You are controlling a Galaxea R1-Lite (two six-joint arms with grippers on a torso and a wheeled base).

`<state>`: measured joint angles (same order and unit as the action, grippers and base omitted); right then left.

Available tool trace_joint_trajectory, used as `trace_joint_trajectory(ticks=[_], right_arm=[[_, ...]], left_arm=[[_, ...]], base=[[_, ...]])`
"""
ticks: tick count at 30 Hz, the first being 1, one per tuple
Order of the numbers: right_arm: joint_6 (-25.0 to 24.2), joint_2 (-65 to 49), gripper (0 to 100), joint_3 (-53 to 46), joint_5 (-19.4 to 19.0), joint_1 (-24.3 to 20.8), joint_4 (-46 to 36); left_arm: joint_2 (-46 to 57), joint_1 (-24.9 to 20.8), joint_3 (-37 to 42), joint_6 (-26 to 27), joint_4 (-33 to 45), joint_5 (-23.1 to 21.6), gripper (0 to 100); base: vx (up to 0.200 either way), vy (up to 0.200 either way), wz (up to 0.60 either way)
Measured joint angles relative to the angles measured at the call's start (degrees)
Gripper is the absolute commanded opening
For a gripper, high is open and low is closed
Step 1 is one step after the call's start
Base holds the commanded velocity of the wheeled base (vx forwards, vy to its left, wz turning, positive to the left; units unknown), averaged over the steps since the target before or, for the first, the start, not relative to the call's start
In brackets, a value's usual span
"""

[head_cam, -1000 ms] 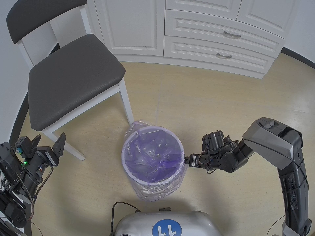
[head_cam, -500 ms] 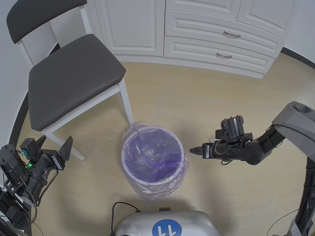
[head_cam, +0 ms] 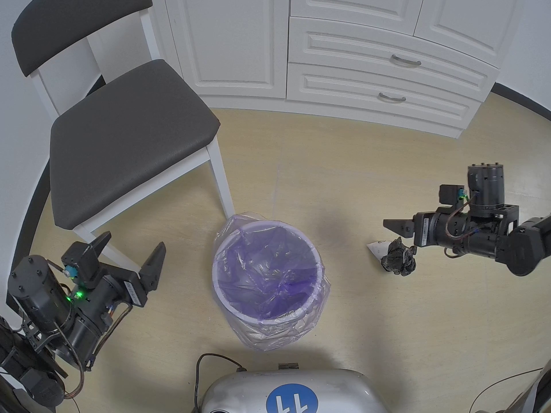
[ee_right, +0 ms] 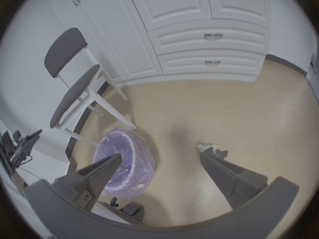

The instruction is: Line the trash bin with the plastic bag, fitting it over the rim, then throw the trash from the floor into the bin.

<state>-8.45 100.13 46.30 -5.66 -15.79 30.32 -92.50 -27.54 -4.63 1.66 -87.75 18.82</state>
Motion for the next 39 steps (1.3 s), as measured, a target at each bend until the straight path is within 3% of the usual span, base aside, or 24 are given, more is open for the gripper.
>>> trace_joint_trajectory(ticks=[5, 11, 17, 29, 39], right_arm=[[4.4, -6.8, 100, -4.2, 1.5, 1.4, 1.3], [11.1, -12.5, 100, -8.8, 8.1, 1.6, 3.8], [13.1, -10.4, 100, -9.8, 12.3, 2.6, 4.1], [12.4, 8.5, 100, -2.2, 13.6, 7.3, 4.4], [5.9, 24.5, 100, 6.1, 13.6, 8.9, 8.9]], left_arm=[[-4.3, -1.9, -2.6, 1.9, 0.0, 0.6, 100], [-7.5, -2.5, -5.6, 2.4, 0.0, 0.7, 100], [-5.7, -2.7, -5.9, 2.5, 0.0, 0.6, 100], [0.1, -1.9, -6.5, 3.5, 0.0, 0.5, 100], [2.3, -1.6, -7.2, 5.9, 0.0, 0.4, 100]], base=[[0.000, 0.000, 0.00], [0.000, 0.000, 0.00], [0.000, 0.000, 0.00], [0.000, 0.000, 0.00], [0.000, 0.000, 0.00]])
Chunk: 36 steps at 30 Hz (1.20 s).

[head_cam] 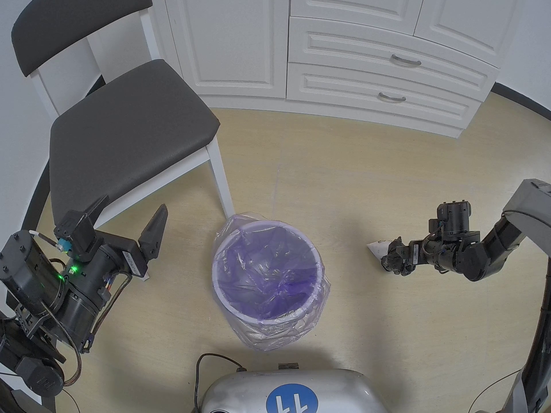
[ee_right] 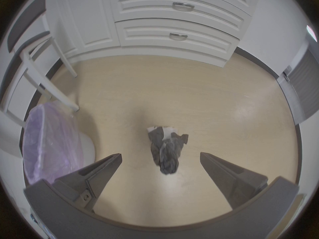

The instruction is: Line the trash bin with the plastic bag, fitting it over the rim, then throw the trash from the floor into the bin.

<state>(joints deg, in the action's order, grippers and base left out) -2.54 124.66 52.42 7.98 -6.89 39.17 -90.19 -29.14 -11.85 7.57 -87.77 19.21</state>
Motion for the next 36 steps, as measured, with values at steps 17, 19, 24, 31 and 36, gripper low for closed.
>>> trace_joint_trajectory(ticks=[17, 19, 24, 31, 36], right_arm=[[-2.9, 16.4, 100, 9.8, 2.7, 0.8, 11.3], [-3.1, 17.8, 100, 10.6, 2.7, 1.0, 12.1], [-3.7, 20.6, 100, 12.7, 2.5, 1.3, 12.6], [-5.6, 24.4, 100, 16.7, 2.6, 1.4, 12.9], [-7.1, 26.7, 100, 19.5, 2.8, 1.7, 13.0]], left_arm=[[5.7, 0.1, 1.8, 2.3, 0.1, 0.2, 100], [5.9, 0.1, 1.9, 2.4, 0.1, 0.2, 100], [6.1, 0.0, 2.0, 2.4, 0.1, 0.2, 100], [6.0, 0.1, 2.0, 2.4, 0.1, 0.2, 100], [5.9, 0.2, 2.0, 2.4, 0.1, 0.2, 100]], base=[[0.000, 0.000, 0.00], [0.000, 0.000, 0.00], [0.000, 0.000, 0.00], [0.000, 0.000, 0.00], [0.000, 0.000, 0.00]])
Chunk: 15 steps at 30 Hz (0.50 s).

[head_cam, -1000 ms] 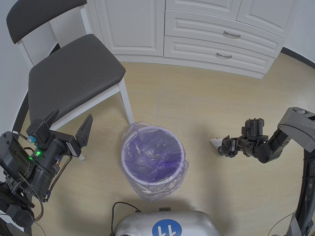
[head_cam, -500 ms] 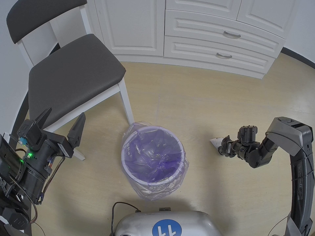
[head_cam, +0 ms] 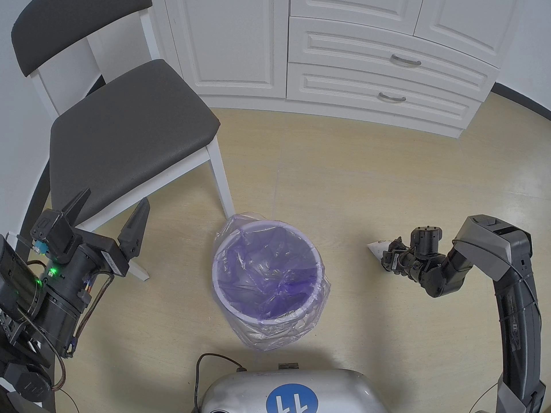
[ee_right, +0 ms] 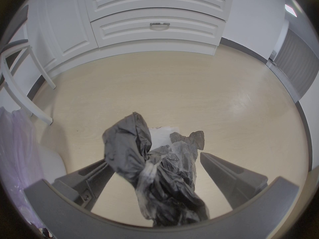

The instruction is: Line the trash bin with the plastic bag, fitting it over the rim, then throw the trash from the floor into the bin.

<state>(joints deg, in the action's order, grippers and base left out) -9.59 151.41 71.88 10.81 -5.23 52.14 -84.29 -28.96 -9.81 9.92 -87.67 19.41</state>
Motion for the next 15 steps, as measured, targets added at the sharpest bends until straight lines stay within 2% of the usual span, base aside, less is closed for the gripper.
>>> trace_joint_trajectory(ticks=[15], right_arm=[[-1.0, 3.2, 100, 2.5, 0.0, 0.6, 2.2]], left_arm=[[-0.1, 1.5, 0.0, 0.0, 0.0, -0.2, 100]], base=[[0.000, 0.000, 0.00]])
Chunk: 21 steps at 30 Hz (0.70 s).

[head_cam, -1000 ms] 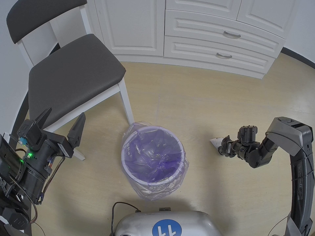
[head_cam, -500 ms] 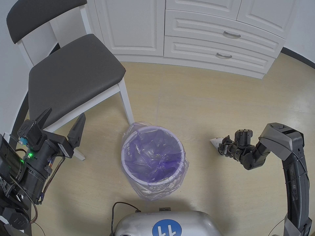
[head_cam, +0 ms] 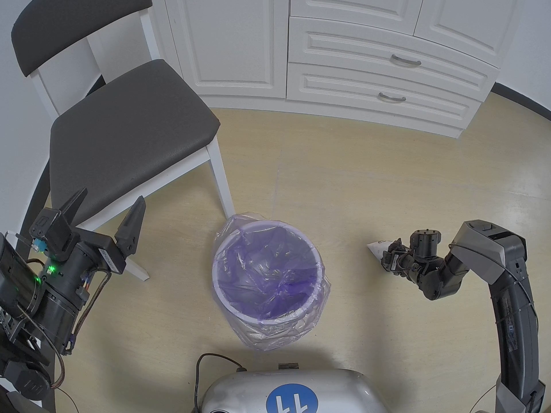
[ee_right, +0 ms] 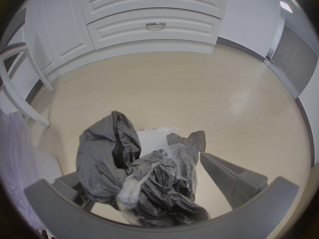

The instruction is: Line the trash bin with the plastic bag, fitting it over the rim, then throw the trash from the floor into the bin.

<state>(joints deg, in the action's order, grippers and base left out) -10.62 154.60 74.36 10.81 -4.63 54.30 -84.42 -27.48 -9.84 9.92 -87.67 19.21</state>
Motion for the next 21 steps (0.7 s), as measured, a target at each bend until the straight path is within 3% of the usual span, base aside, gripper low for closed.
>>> trace_joint_trajectory(ticks=[21], right_arm=[[0.0, 0.7, 100, 0.3, -0.4, 0.3, 1.2]], left_arm=[[0.0, 0.1, 0.1, 0.1, 0.0, 0.0, 100]], base=[[0.000, 0.000, 0.00]])
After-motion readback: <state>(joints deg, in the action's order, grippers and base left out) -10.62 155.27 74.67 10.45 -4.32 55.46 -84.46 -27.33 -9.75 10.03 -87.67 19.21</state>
